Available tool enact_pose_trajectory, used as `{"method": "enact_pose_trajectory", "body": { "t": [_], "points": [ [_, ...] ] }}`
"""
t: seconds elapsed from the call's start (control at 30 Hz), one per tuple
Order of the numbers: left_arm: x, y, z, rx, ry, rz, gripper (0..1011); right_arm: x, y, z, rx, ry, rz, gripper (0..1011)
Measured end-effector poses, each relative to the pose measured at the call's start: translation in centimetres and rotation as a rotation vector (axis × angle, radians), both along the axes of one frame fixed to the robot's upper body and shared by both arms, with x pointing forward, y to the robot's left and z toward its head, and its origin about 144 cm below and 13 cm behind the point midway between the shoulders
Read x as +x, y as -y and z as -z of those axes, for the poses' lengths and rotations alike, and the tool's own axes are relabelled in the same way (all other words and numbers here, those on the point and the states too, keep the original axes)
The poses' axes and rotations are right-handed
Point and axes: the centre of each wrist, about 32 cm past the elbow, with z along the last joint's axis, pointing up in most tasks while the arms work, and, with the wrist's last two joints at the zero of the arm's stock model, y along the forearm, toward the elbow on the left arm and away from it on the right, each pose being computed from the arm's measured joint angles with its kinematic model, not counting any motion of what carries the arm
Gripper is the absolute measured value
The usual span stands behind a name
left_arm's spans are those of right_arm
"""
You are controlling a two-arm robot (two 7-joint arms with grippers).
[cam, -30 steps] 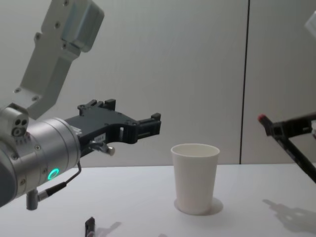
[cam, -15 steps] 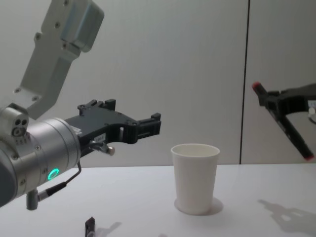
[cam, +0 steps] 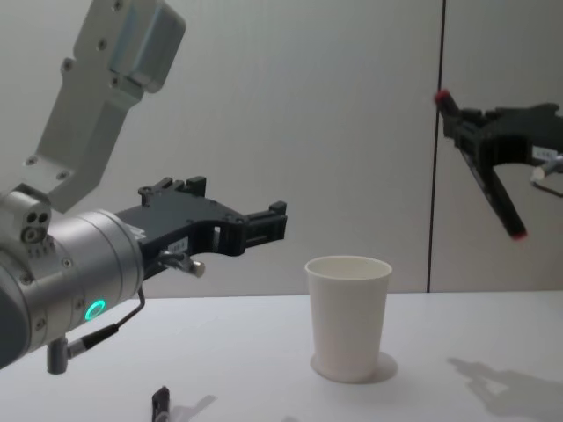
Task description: Place the pen into the pen holder.
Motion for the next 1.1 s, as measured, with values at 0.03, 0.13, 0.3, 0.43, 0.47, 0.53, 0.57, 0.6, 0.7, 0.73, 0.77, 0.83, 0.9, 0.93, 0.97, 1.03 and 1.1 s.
{"method": "enact_pose_trajectory", "body": {
  "t": [0.03, 0.13, 0.3, 0.43, 0.47, 0.53, 0.57, 0.6, 0.7, 0.73, 0.77, 0.83, 0.9, 0.93, 0.97, 1.03, 1.1],
  "points": [
    [0.0, 0.0, 0.0, 0.000, 0.000, 0.000, 1004, 0.1, -0.1, 0.1, 0.004, 0.012, -0.003, 173],
    [0.0, 0.0, 0.0, 0.000, 0.000, 0.000, 1004, 0.5, -0.3, 0.5, 0.029, 0.062, -0.021, 173],
    [0.0, 0.0, 0.0, 0.000, 0.000, 0.000, 1004, 1.3, -0.7, 1.3, 0.073, 0.117, -0.047, 173],
    [0.0, 0.0, 0.0, 0.000, 0.000, 0.000, 1004, 2.1, -1.2, 2.0, 0.116, 0.157, -0.075, 173],
    [0.0, 0.0, 0.0, 0.000, 0.000, 0.000, 1004, 2.2, -1.4, 2.2, 0.123, 0.160, -0.079, 173],
    [0.0, 0.0, 0.0, 0.000, 0.000, 0.000, 1004, 2.6, -1.7, 2.5, 0.143, 0.170, -0.092, 173],
    [0.0, 0.0, 0.0, 0.000, 0.000, 0.000, 1004, 2.7, -1.9, 2.7, 0.151, 0.174, -0.097, 173],
    [0.0, 0.0, 0.0, 0.000, 0.000, 0.000, 1004, 2.9, -2.1, 2.9, 0.163, 0.180, -0.105, 173],
    [0.0, 0.0, 0.0, 0.000, 0.000, 0.000, 1004, 3.2, -2.5, 3.2, 0.182, 0.187, -0.116, 173],
    [0.0, 0.0, 0.0, 0.000, 0.000, 0.000, 1004, 3.4, -2.7, 3.4, 0.187, 0.187, -0.119, 173],
    [0.0, 0.0, 0.0, 0.000, 0.000, 0.000, 1004, 3.4, -2.8, 3.4, 0.192, 0.189, -0.123, 173],
    [0.0, 0.0, 0.0, 0.000, 0.000, 0.000, 1004, 3.7, -3.2, 3.8, 0.210, 0.192, -0.134, 173],
    [0.0, 0.0, 0.0, 0.000, 0.000, 0.000, 1004, 4.0, -3.6, 4.1, 0.224, 0.190, -0.144, 173],
    [0.0, 0.0, 0.0, 0.000, 0.000, 0.000, 1004, 4.1, -3.7, 4.2, 0.227, 0.190, -0.145, 173],
    [0.0, 0.0, 0.0, 0.000, 0.000, 0.000, 1004, 4.2, -3.9, 4.3, 0.232, 0.191, -0.150, 173],
    [0.0, 0.0, 0.0, 0.000, 0.000, 0.000, 1004, 4.4, -4.3, 4.7, 0.244, 0.187, -0.159, 173],
    [0.0, 0.0, 0.0, 0.000, 0.000, 0.000, 1004, 4.6, -4.7, 5.1, 0.255, 0.184, -0.167, 173]
  ]
}}
